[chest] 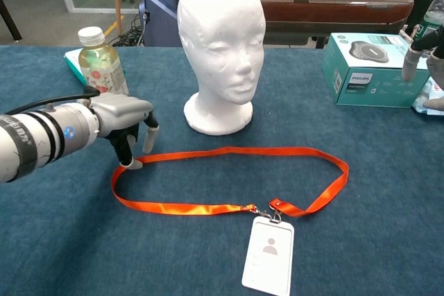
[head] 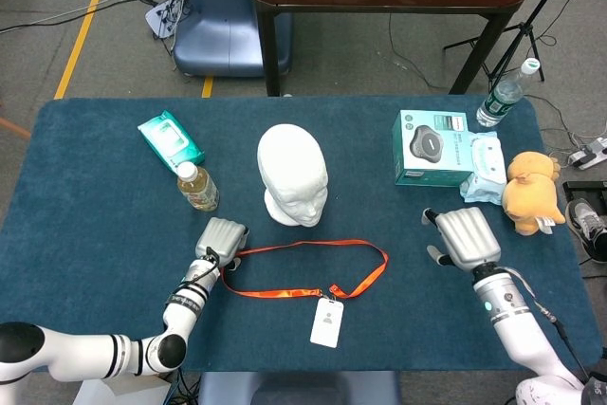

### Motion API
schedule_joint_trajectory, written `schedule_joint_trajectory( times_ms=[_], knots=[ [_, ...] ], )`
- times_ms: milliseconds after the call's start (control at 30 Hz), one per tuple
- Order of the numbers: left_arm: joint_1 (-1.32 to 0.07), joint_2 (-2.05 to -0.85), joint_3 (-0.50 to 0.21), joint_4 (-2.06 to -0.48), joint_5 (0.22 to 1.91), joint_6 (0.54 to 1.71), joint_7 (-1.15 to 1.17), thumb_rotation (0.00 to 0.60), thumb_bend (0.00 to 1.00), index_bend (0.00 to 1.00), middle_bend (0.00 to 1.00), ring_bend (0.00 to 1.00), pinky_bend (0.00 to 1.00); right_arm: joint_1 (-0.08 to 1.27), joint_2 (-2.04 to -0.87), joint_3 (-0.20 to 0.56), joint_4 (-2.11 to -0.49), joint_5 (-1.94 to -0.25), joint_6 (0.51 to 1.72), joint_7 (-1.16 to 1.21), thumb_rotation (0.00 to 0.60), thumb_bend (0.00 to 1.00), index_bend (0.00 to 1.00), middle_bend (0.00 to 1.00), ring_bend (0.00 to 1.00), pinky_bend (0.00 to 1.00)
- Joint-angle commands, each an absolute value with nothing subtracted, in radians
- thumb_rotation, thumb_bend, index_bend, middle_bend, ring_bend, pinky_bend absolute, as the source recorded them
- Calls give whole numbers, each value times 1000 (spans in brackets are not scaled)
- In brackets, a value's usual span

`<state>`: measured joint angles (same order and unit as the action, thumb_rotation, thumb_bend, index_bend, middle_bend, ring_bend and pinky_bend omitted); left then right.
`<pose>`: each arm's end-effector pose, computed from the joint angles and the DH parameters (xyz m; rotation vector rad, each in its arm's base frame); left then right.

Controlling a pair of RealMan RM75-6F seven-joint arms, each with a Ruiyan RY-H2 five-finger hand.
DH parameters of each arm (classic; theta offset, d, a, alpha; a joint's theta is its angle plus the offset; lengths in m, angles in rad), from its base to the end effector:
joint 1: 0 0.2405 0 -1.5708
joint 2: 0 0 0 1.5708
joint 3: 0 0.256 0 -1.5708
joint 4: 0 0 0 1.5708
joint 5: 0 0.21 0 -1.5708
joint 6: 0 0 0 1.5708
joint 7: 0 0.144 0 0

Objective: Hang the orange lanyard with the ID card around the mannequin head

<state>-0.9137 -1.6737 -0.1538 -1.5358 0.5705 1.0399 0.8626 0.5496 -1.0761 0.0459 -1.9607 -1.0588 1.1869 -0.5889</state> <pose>-0.1220 0.3367 -0.0616 -1.9039 -0.9211 -0.5431 -0.2017 -0.2744 0.1113 1.7376 -0.8123 0.6426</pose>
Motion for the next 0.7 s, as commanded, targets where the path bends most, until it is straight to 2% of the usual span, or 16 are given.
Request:
schedule_joint_trajectory(
  times_ms=[33, 700],
  knots=[
    [-917, -1677, -153, -1529, 563, 1036, 857, 600, 215, 533, 977, 1000, 1000, 548, -1076, 48, -1961, -1058, 1187, -590, 600, 271, 402, 648, 705, 872],
    [-937, -1674, -142, -1515, 520, 1014, 833, 600, 332, 562, 983, 1000, 1000, 539, -1074, 57, -1962, -1049, 1176, -594, 600, 270, 401, 653, 705, 872]
  ],
)
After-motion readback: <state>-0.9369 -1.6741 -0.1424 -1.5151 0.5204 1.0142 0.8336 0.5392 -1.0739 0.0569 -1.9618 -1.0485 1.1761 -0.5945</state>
